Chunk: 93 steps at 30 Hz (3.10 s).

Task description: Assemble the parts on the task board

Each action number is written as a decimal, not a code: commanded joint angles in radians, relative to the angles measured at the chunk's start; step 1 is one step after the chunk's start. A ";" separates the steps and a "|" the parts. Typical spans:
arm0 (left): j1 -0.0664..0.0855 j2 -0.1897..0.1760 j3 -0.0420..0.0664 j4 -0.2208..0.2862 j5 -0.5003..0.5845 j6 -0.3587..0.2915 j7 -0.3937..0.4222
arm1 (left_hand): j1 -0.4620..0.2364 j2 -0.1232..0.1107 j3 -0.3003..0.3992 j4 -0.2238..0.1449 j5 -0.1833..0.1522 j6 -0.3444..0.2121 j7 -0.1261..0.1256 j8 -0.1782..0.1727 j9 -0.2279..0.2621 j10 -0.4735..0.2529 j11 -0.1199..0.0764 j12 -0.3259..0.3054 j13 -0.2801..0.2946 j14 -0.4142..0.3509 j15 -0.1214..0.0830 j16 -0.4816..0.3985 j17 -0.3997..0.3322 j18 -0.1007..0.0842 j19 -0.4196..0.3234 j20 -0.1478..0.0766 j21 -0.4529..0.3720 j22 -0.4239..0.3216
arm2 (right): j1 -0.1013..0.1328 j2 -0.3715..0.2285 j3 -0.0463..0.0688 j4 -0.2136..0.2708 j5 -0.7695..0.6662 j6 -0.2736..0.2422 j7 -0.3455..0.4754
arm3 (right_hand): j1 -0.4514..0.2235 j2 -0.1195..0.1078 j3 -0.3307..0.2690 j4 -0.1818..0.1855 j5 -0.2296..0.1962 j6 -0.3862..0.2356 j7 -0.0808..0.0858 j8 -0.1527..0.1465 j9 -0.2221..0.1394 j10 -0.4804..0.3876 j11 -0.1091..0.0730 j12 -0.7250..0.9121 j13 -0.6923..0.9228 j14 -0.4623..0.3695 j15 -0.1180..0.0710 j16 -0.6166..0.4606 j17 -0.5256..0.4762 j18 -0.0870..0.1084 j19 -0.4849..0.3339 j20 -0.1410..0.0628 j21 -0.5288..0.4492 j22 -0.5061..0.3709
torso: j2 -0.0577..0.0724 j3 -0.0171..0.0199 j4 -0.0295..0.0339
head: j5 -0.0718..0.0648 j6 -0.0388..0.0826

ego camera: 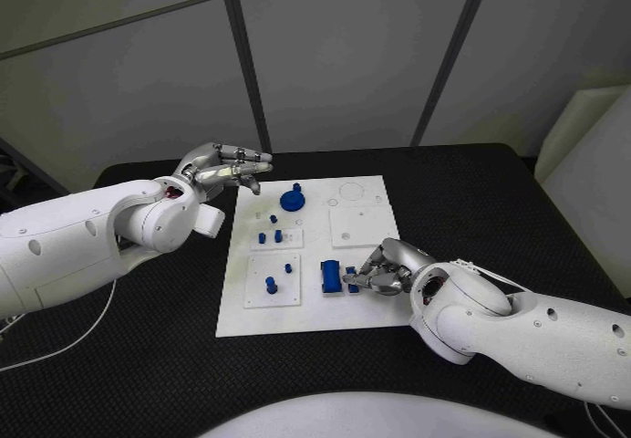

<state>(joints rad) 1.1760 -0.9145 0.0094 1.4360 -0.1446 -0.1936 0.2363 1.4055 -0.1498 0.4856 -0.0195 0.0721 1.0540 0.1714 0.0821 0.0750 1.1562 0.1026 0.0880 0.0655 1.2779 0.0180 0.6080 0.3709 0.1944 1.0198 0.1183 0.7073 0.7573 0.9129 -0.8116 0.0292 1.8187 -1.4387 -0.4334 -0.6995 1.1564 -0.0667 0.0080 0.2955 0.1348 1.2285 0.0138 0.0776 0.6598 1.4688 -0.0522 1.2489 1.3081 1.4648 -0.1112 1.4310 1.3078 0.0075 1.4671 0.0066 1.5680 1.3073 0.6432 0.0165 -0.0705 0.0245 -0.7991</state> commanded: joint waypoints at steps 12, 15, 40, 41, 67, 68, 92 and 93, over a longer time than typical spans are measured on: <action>0.001 -0.001 0.001 0.001 0.004 0.011 -0.002 | 0.002 0.003 -0.004 -0.004 -0.004 -0.002 -0.002 -0.006 -0.002 -0.001 0.003 -0.003 -0.001 -0.008 -0.001 -0.006 0.000 -0.011 -0.005 0.002 -0.005 -0.001 | 0.001 -0.008 0.000 0.005 -0.026 0.039 0.001 | 0.078 -0.051 0.060 -0.026 -0.050 0.007 -0.003 0.005 0.041 0.012 -0.005 0.004 0.069 0.059 -0.005 0.001 0.022 -0.007 0.104 -0.010 0.003 0.263 | 0.001 0.0006 0.0000 | -0.001 0.000; 0.001 -0.001 0.001 0.001 0.004 0.012 -0.003 | 0.002 0.003 -0.004 -0.004 -0.004 -0.002 -0.002 -0.006 -0.002 -0.001 0.003 -0.003 -0.001 -0.008 -0.001 -0.006 0.000 -0.011 -0.005 0.002 -0.005 -0.001 | 0.001 -0.011 0.000 0.003 -0.033 0.040 0.003 | 0.119 -0.051 0.070 -0.044 -0.074 0.006 -0.004 0.006 0.051 0.012 -0.006 0.004 0.069 0.058 -0.006 0.000 0.022 -0.007 0.104 -0.010 0.003 0.263 | 0.000 0.0004 -0.0004 | 0.000 0.000; 0.001 0.001 0.001 -0.003 0.003 0.024 -0.021 | 0.004 0.003 -0.005 -0.005 -0.005 -0.003 -0.001 -0.007 -0.002 -0.002 0.003 -0.004 -0.001 -0.009 -0.001 -0.007 0.000 -0.011 -0.005 0.002 -0.005 -0.002 | 0.002 -0.024 0.001 -0.022 0.083 -0.024 0.205 | 0.084 -0.064 0.037 -0.007 -0.086 0.001 0.000 0.002 0.076 0.005 -0.003 -0.017 0.059 0.051 -0.005 -0.019 -0.007 -0.007 0.104 -0.011 0.003 0.263 | 0.000 0.0008 -0.0040 | 0.002 0.013; 0.001 0.000 0.001 -0.003 0.003 0.026 -0.020 | 0.004 0.003 -0.005 -0.005 -0.005 -0.003 -0.001 -0.007 -0.002 -0.002 0.003 -0.004 -0.001 -0.009 -0.001 -0.007 0.000 -0.011 -0.005 0.002 -0.005 -0.002 | 0.002 -0.034 0.001 -0.018 0.108 -0.025 0.243 | 0.084 -0.067 0.036 -0.006 -0.086 -0.007 0.003 -0.002 0.076 0.001 -0.001 -0.028 0.053 0.048 -0.003 -0.026 -0.017 -0.007 0.104 -0.010 0.003 0.263 | -0.001 0.0012 -0.0040 | 0.002 0.013; -0.042 0.183 -0.017 -0.253 0.219 0.039 0.208 | -0.035 0.035 -0.025 0.017 -0.025 -0.011 0.000 -0.009 -0.001 -0.021 0.032 -0.018 -0.003 -0.257 0.091 -0.354 -0.146 -0.046 -0.254 0.066 -0.287 -0.159 | 0.156 0.073 0.042 -0.521 1.086 0.181 0.951 | 0.287 0.011 0.065 -0.099 -0.085 -0.254 0.142 -0.016 -0.251 -0.406 0.193 -1.189 -0.928 -0.437 0.219 -1.250 -1.017 0.160 -0.450 0.194 -1.511 -0.611 | -0.094 -0.0364 -0.0059 | -0.026 0.151; -0.046 0.196 -0.016 -0.270 0.234 0.023 0.216 | -0.041 0.034 -0.027 0.022 -0.022 -0.019 0.001 -0.012 -0.003 -0.036 0.036 -0.023 -0.004 -0.284 0.100 -0.382 -0.159 -0.051 -0.281 0.074 -0.320 -0.181 | 0.157 0.091 0.042 -0.554 1.096 0.179 0.964 | 0.285 0.012 0.063 -0.104 -0.085 -0.262 0.140 -0.016 -0.266 -0.419 0.197 -1.189 -0.948 -0.453 0.226 -1.272 -1.033 0.160 -0.471 0.199 -1.511 -0.634 | -0.099 -0.0376 -0.0051 | -0.024 0.155; -0.080 0.253 -0.016 -0.295 0.275 -0.131 0.233 | -0.739 0.150 -0.309 0.090 -0.072 -0.605 -0.089 -0.082 -0.075 -0.698 -0.103 -0.088 -0.065 -0.944 -0.018 -0.608 -0.371 -0.108 -0.822 0.034 -0.707 -0.611 | 0.155 0.228 0.033 -0.728 1.183 0.118 1.030 | -0.449 0.067 -0.008 -0.199 -0.135 -0.747 0.076 -0.078 -0.551 -0.979 0.130 -1.249 -1.308 -0.986 0.185 -1.431 -1.308 0.095 -1.061 0.141 -1.568 -1.113 | -0.109 -0.0253 0.0277 | 0.025 0.208; -0.082 0.249 -0.016 -0.278 0.270 -0.148 0.235 | -0.765 0.150 -0.316 0.020 -0.072 -0.622 -0.092 -0.082 -0.075 -0.716 -0.103 -0.088 -0.065 -0.957 -0.018 -0.608 -0.371 -0.108 -0.831 0.028 -0.707 -0.617 | 0.155 0.221 0.031 -0.711 1.192 0.102 1.037 | -0.476 0.067 -0.008 -0.202 -0.135 -0.765 0.072 -0.078 -0.555 -0.998 0.127 -1.249 -1.308 -1.005 0.182 -1.431 -1.308 0.095 -1.076 0.136 -1.568 -1.121 | -0.107 -0.0237 0.0352 | 0.016 0.206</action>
<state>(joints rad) 1.0950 -0.6609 -0.0071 1.1382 0.1473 -0.2844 0.4607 0.8791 -0.0788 0.2327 0.0893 0.0166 0.5931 0.1085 0.0202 0.0179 0.6039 0.0690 0.0219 0.0175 0.4406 0.0790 0.0164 0.0158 0.1234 0.2596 0.2014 0.0228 0.1929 1.0666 -0.5865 0.0613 1.0849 -0.2788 -0.2750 0.3073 0.9324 -0.0067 -0.0117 0.1291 0.0141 0.6351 0.1180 0.0193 0.1434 0.6454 0.1021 0.0192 0.0683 0.6303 0.0966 0.0201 0.0232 0.1468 0.5354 0.1950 0.0191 0.2555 0.5308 -0.0113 -0.0555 0.0550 -0.5901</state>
